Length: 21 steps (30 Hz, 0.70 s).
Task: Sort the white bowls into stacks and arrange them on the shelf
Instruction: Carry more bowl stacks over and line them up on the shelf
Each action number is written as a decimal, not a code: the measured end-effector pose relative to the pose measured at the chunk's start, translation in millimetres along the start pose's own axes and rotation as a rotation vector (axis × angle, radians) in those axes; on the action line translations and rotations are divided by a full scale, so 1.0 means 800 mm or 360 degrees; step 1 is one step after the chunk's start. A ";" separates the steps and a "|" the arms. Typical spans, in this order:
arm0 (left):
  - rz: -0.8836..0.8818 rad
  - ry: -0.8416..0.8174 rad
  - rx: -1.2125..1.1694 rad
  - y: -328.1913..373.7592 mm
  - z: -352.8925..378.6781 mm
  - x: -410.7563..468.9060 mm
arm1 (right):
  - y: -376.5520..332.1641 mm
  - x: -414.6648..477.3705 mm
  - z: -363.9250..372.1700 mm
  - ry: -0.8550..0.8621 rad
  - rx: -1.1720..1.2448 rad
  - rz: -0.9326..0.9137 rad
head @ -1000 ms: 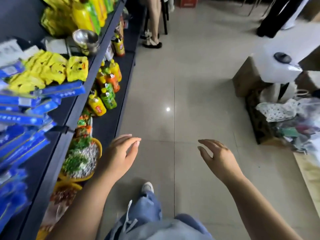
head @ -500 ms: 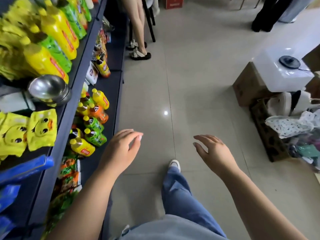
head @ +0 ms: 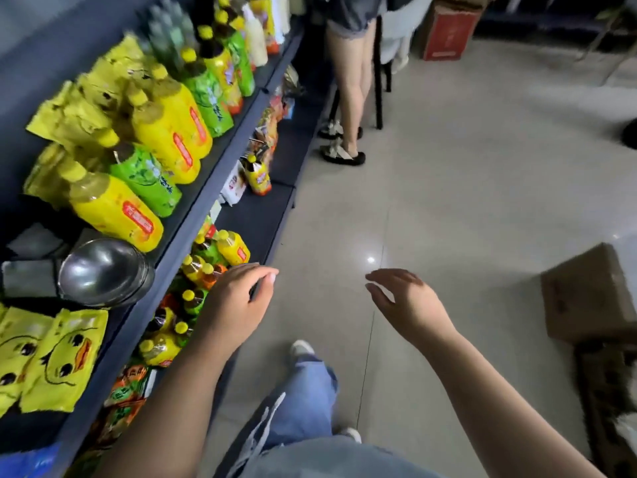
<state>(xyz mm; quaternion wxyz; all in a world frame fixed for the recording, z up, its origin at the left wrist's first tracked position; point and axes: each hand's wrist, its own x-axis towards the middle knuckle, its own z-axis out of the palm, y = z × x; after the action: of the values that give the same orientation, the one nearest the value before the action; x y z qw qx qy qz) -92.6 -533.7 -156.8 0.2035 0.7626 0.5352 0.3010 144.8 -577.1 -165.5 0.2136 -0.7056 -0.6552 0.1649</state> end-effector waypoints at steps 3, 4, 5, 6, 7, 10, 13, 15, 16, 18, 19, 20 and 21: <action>-0.0081 0.0186 0.0076 -0.024 -0.011 0.060 | -0.015 0.103 0.017 0.0042 -0.0065 -0.0387; -0.0096 0.0237 0.0098 -0.032 -0.016 0.077 | -0.023 0.133 0.020 0.0042 -0.0068 -0.0464; -0.0133 0.0282 0.0116 -0.044 -0.025 0.098 | -0.035 0.171 0.025 0.0003 -0.0063 -0.0546; -0.0185 0.0320 0.0124 -0.054 -0.035 0.115 | -0.050 0.203 0.028 -0.0043 -0.0037 -0.0616; -0.0243 0.0388 0.0148 -0.064 -0.048 0.132 | -0.068 0.237 0.030 -0.0076 -0.0001 -0.0687; -0.0332 0.0557 0.0228 -0.083 -0.087 0.174 | -0.124 0.322 0.038 -0.0083 0.0072 -0.0891; -0.0440 0.0746 0.0309 -0.093 -0.127 0.208 | -0.184 0.392 0.044 -0.0079 0.0117 -0.1248; -0.0482 0.0824 0.0355 -0.093 -0.149 0.223 | -0.219 0.425 0.046 -0.0022 0.0183 -0.1429; -0.0492 0.0862 0.0364 -0.090 -0.160 0.228 | -0.238 0.438 0.045 -0.0020 0.0260 -0.1496; -0.0513 0.0950 0.0375 -0.080 -0.184 0.236 | -0.278 0.463 0.047 -0.0024 0.0404 -0.1641; -0.0510 0.0983 0.0389 -0.073 -0.193 0.239 | -0.296 0.472 0.046 -0.0019 0.0454 -0.1708; -0.0515 0.1028 0.0417 -0.069 -0.204 0.243 | -0.318 0.483 0.046 -0.0020 0.0504 -0.1795; -0.0526 0.1073 0.0448 -0.064 -0.214 0.245 | -0.337 0.491 0.046 -0.0044 0.0545 -0.1888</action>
<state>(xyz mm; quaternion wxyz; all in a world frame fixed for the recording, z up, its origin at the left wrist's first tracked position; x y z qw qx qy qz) -195.8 -333.8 -16.4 -0.0444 0.5450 0.7235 0.4213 -70.3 -169.3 -39.0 0.3706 -0.1744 -0.9030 0.1300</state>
